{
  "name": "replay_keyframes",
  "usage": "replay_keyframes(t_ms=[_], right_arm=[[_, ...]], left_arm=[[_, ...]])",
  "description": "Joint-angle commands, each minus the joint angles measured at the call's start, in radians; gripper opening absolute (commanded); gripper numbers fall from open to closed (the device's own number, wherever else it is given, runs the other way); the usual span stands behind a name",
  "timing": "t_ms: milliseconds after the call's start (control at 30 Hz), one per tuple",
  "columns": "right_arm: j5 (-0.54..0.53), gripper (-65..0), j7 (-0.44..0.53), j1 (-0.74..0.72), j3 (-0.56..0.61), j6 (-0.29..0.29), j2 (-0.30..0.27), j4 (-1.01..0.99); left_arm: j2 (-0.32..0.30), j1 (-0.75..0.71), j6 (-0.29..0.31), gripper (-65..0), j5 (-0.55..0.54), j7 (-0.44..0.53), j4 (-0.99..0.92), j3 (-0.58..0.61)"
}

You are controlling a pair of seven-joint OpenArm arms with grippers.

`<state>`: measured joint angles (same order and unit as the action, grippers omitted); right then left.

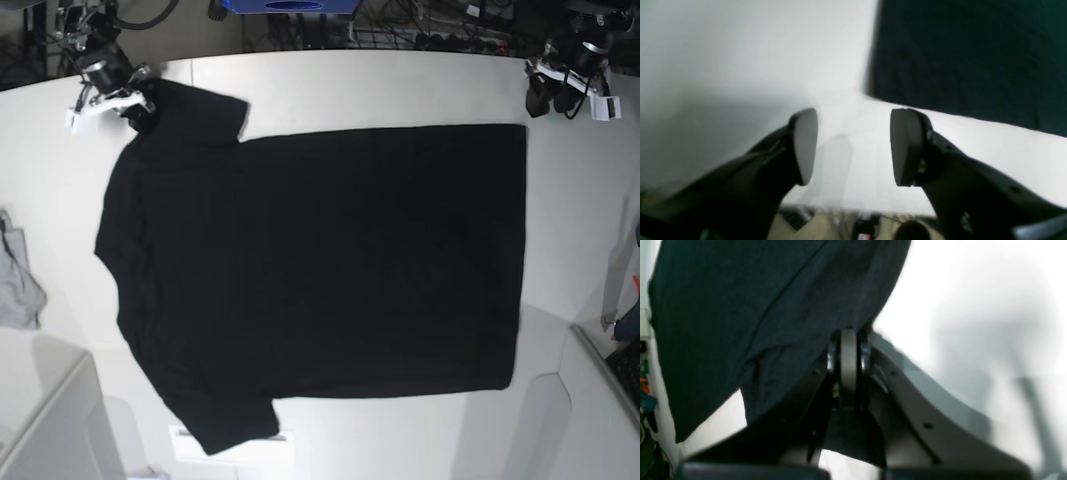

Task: Fold the T-shirt properly
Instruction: 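Lower both grippers and grasp the shirt's shoulder corners at the collar edge, then lift the shoulder corners and pull them toward the robot, straightening the shirt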

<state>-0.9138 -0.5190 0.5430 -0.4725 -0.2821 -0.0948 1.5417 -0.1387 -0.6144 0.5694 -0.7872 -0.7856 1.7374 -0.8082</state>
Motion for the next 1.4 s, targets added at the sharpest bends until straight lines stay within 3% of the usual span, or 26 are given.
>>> replay_keyframes(t_ms=[0,267,433,533,767,833,933,1133,1367], right_arm=[[0.049,-65.0,-0.051,0.015,0.001,0.027,-0.001,-0.010],[0.049,-65.0,-0.053,0.015,0.001,0.027,-0.003,-0.005],[0.049,-65.0,-0.053,0.015,0.001,0.027,-0.003,-0.005],[0.049,-65.0,-0.051,0.015,0.001,0.027,-0.003,-0.005],[0.054,-65.0,-0.049,0.015,0.001,0.027,-0.003,-0.005],[0.054,-65.0,-0.049,0.015,0.001,0.027,-0.003,-0.005],[0.055,-65.0,-0.048,0.015,0.001,0.027,-0.003,-0.005],[0.052,-65.0,-0.048,0.019,0.001,0.027,-0.003,-0.002],[0.049,-65.0,-0.046,0.110,-0.001,0.027,0.007,0.139]], left_arm=[[-0.012,0.003,0.001,-31.4,-0.015,0.019,-0.003,0.006],[-0.016,0.097,-0.002,-32.1,-0.015,0.019,-0.156,0.022],[-0.016,0.141,-0.099,-32.1,-0.015,0.018,-0.176,0.054],[-0.019,0.155,-0.125,-32.1,-0.015,0.019,-0.173,0.123],[-0.016,0.178,-0.140,-32.7,-0.015,0.018,-0.207,0.145],[-0.017,0.186,-0.140,-38.2,-0.015,0.018,-0.225,0.145],[-0.019,0.187,-0.140,-64.2,-0.015,0.018,-0.238,0.145],[-0.023,0.176,-0.140,-65.0,-0.015,0.018,-0.228,0.172],[-0.065,0.070,-0.140,-65.0,-0.015,0.022,-0.162,0.169]])
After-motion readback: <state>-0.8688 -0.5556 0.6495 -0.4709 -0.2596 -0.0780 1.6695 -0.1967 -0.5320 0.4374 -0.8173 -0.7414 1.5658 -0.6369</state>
